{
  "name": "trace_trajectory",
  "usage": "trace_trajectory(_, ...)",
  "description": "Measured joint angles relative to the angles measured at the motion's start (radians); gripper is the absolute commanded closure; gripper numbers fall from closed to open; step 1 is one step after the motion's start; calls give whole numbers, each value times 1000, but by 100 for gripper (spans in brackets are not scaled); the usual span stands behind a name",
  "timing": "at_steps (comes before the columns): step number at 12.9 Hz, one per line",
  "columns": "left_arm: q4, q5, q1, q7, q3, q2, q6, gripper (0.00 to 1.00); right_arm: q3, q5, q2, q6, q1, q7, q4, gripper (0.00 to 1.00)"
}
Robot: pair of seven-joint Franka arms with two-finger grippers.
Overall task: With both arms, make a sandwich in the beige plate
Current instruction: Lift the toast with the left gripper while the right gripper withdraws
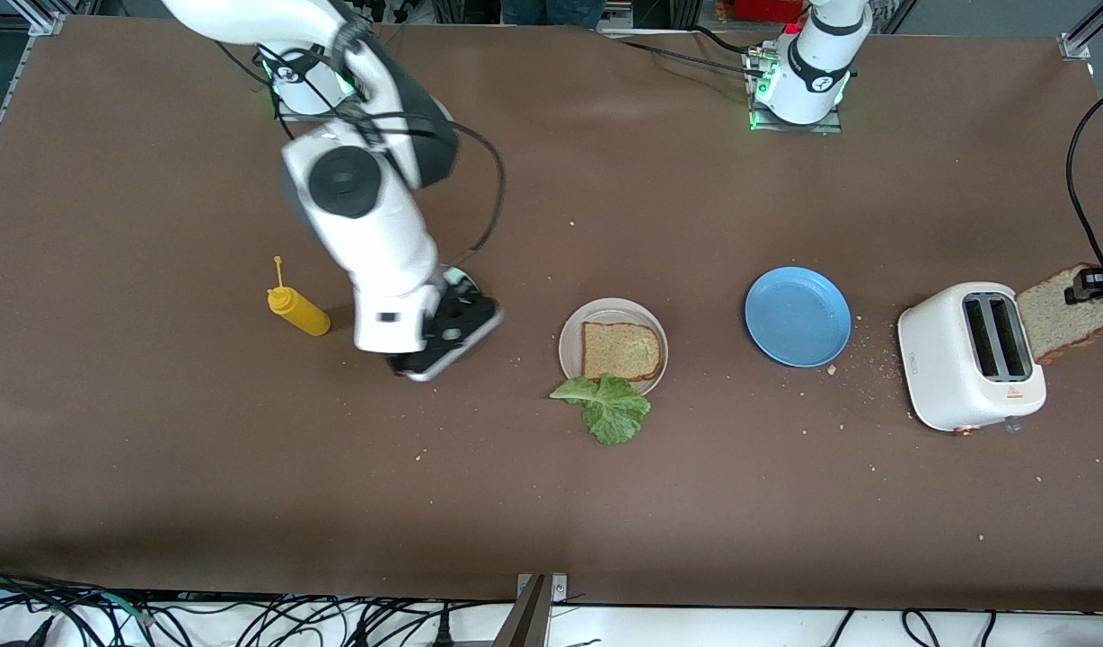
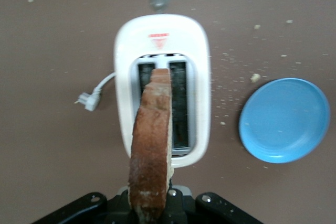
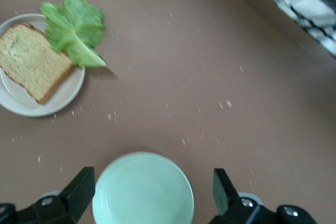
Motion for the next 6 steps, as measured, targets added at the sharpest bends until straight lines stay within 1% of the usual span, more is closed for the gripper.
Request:
trace_trajectory(1, 17, -77, -15, 0, -10, 0, -31, 100, -43, 29, -24, -95, -20, -23, 23, 0)
trace_trajectory(3, 19, -290, -48, -1, -19, 10, -75, 100, -158, 69, -44, -230, -48, -85, 83, 0)
trace_trajectory(4, 16, -385, -68, 1, -21, 33, -99, 100, -219, 77, -44, -271, -59, -105, 106, 0)
trace_trajectory(6, 14, -516, -127, 49, -26, 115, -111, 100, -326, 83, -44, -309, -72, -118, 122, 0)
